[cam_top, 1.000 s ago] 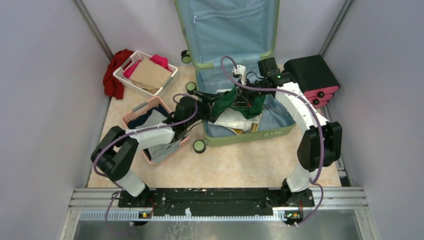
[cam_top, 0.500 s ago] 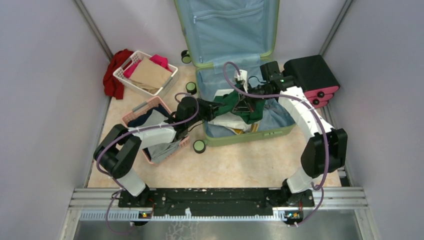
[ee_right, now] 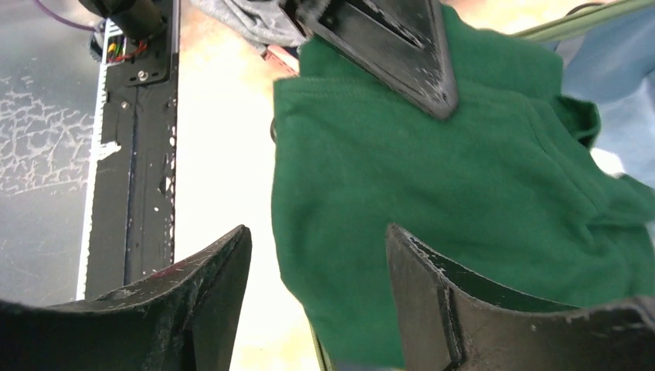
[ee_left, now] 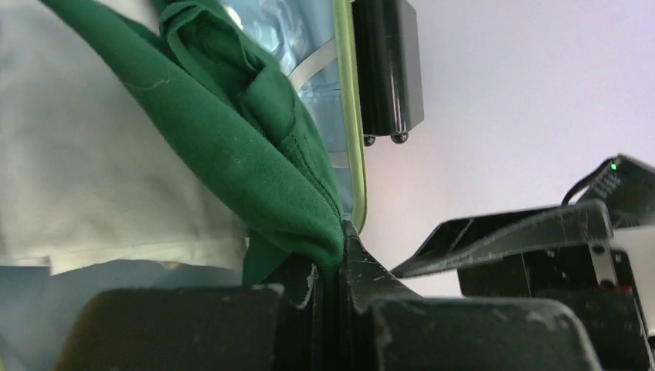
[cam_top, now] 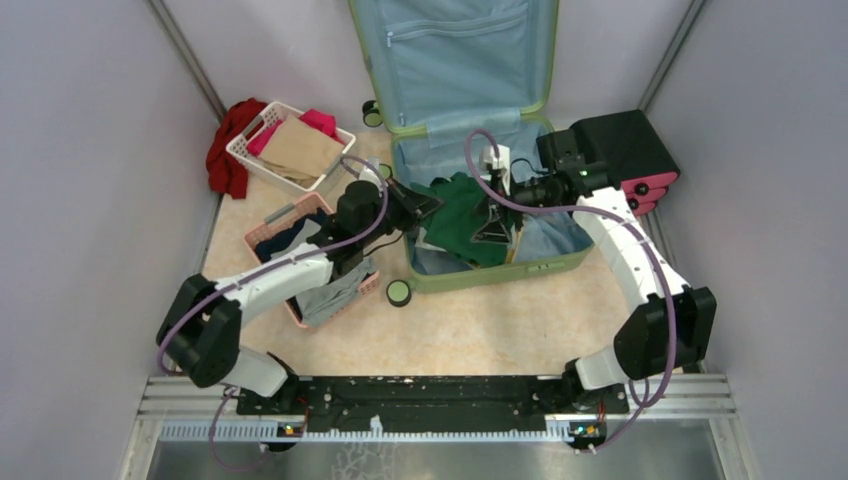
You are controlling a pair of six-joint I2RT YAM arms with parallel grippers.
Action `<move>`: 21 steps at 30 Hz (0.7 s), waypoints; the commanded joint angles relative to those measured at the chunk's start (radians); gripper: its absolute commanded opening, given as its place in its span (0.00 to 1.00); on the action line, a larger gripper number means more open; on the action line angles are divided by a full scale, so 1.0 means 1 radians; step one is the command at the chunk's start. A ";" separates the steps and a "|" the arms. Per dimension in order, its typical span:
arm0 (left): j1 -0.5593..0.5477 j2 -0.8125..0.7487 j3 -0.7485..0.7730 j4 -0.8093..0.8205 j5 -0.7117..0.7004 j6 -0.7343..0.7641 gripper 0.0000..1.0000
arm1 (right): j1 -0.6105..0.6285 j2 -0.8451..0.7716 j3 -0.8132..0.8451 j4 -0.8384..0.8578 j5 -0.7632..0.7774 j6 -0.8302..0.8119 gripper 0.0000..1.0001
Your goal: Open, take out, and arrange the luggage
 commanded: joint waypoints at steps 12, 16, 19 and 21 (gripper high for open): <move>0.065 -0.259 0.088 -0.505 -0.070 0.647 0.00 | -0.057 -0.065 -0.088 0.152 -0.062 0.090 0.65; 0.107 -0.296 0.107 -0.595 -0.071 0.734 0.00 | -0.057 -0.065 -0.109 0.167 -0.065 0.094 0.65; 0.146 -0.326 0.125 -0.657 -0.063 0.796 0.00 | -0.057 -0.064 -0.121 0.174 -0.066 0.094 0.65; 0.176 -0.348 0.135 -0.697 -0.058 0.837 0.00 | -0.058 -0.063 -0.125 0.178 -0.069 0.095 0.66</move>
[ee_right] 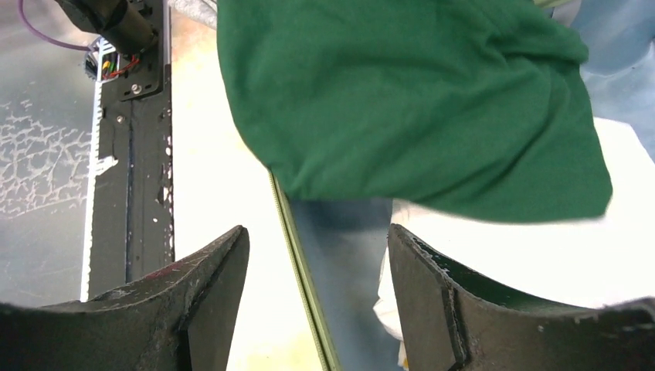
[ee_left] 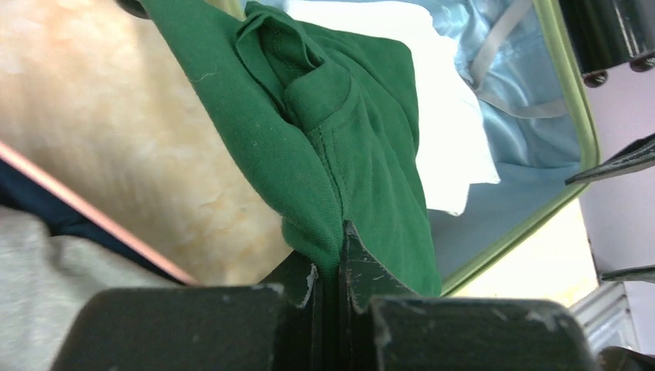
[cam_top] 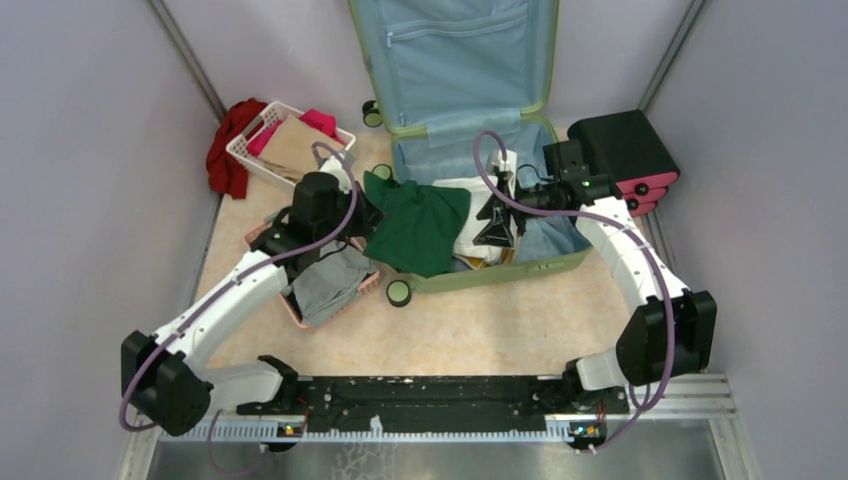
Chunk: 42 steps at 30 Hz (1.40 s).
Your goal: Open, take out, and arrange the luggage
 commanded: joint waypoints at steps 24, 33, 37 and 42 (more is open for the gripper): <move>0.304 -0.337 -0.012 -0.466 -0.369 0.187 0.00 | -0.007 0.016 -0.020 0.059 -0.051 0.004 0.66; 0.328 -0.424 -0.065 -0.533 -0.459 0.030 0.00 | -0.007 0.021 -0.049 0.083 -0.068 0.027 0.67; 0.329 -0.457 -0.063 -0.589 -0.489 -0.042 0.00 | 0.000 0.035 -0.067 0.119 -0.100 0.068 0.67; 0.329 -0.507 -0.080 -0.695 -0.562 -0.216 0.00 | 0.020 0.049 -0.061 0.127 -0.094 0.074 0.67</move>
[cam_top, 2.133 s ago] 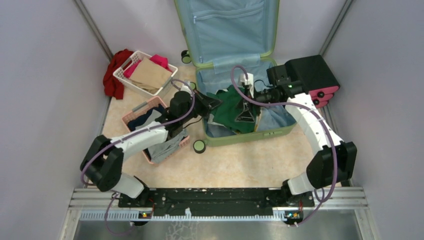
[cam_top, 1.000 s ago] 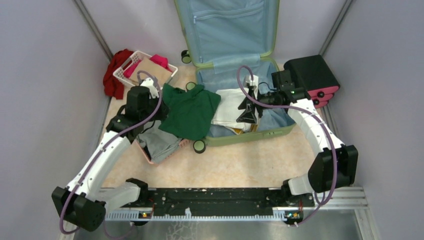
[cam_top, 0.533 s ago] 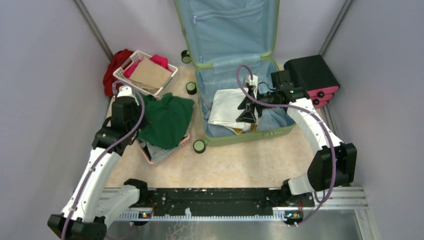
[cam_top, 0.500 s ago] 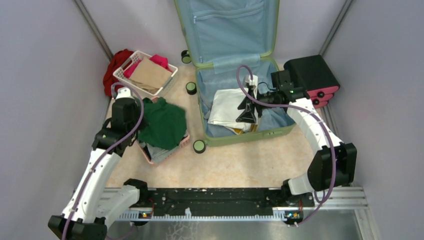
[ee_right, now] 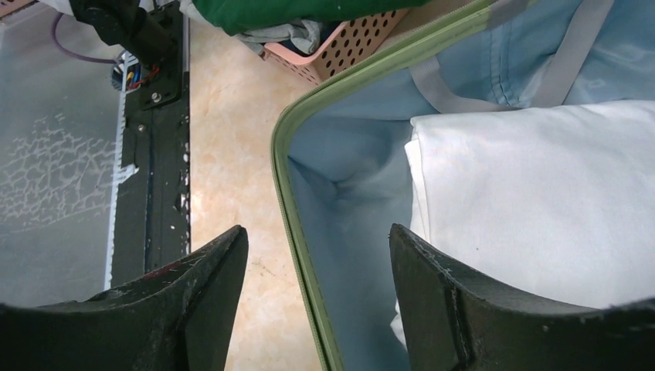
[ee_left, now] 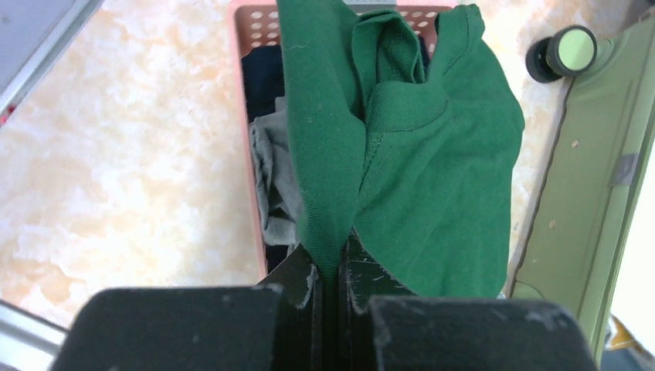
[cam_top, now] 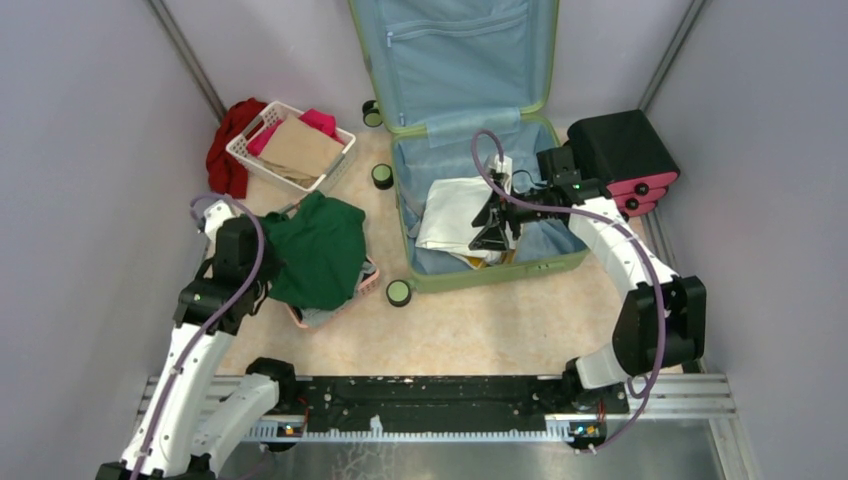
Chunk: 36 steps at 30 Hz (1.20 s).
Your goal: Open, take out, and arrange the luggage
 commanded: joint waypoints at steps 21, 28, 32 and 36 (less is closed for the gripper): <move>0.009 -0.096 -0.245 -0.041 0.090 -0.481 0.00 | 0.093 0.023 -0.001 0.059 0.000 0.024 0.67; 0.010 -0.062 -0.294 0.045 0.194 -0.497 0.00 | 0.093 0.015 -0.017 0.071 0.006 0.024 0.67; 0.009 -0.058 -0.287 0.027 0.170 -0.496 0.01 | 0.093 0.015 -0.024 0.073 0.003 0.025 0.67; 0.010 -0.056 -0.225 -0.083 0.076 -0.507 0.15 | 0.093 0.015 -0.035 0.082 -0.003 0.023 0.68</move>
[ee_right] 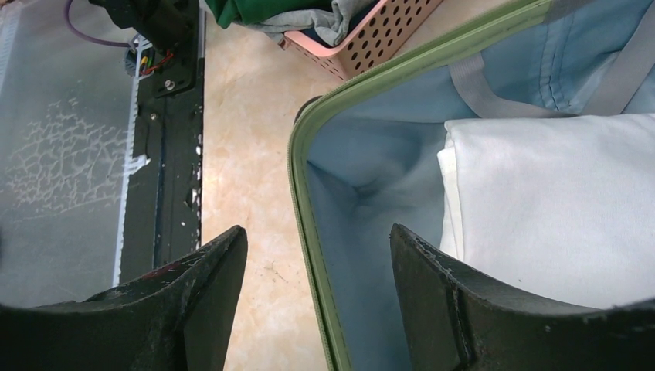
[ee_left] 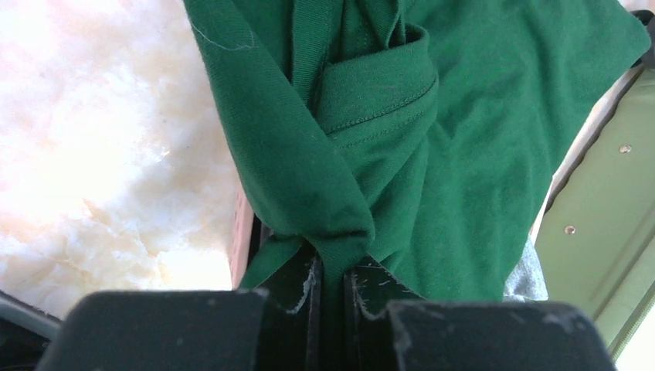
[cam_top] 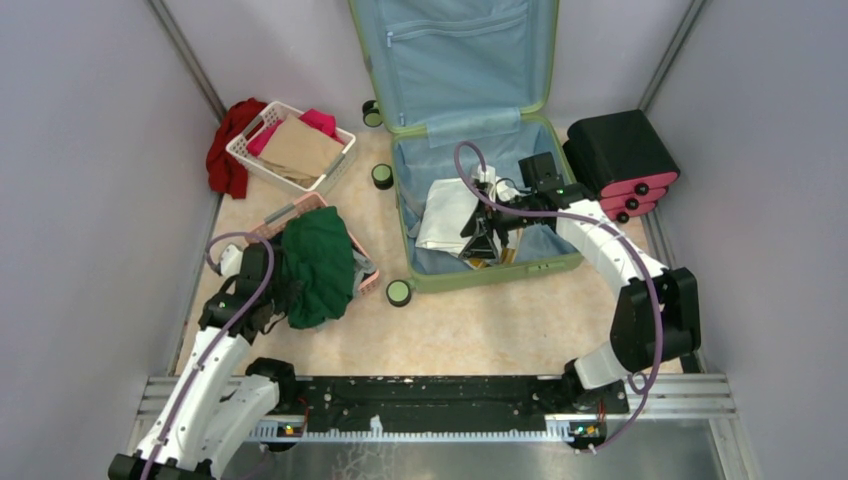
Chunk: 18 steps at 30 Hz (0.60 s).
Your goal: Open, take out, and arrange the luggage
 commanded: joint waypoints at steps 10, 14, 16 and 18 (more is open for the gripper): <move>0.002 0.050 0.272 -0.267 -0.126 0.030 0.86 | 0.005 -0.022 -0.025 0.011 -0.026 -0.052 0.68; 0.002 0.035 0.404 -0.278 -0.168 0.184 0.92 | 0.006 -0.038 -0.037 0.009 -0.025 -0.068 0.69; 0.002 0.018 0.442 -0.238 -0.142 0.278 0.93 | 0.006 -0.037 -0.038 -0.005 -0.026 -0.087 0.69; 0.002 0.002 0.458 -0.167 -0.076 0.385 0.96 | 0.005 -0.037 -0.040 -0.015 -0.025 -0.100 0.69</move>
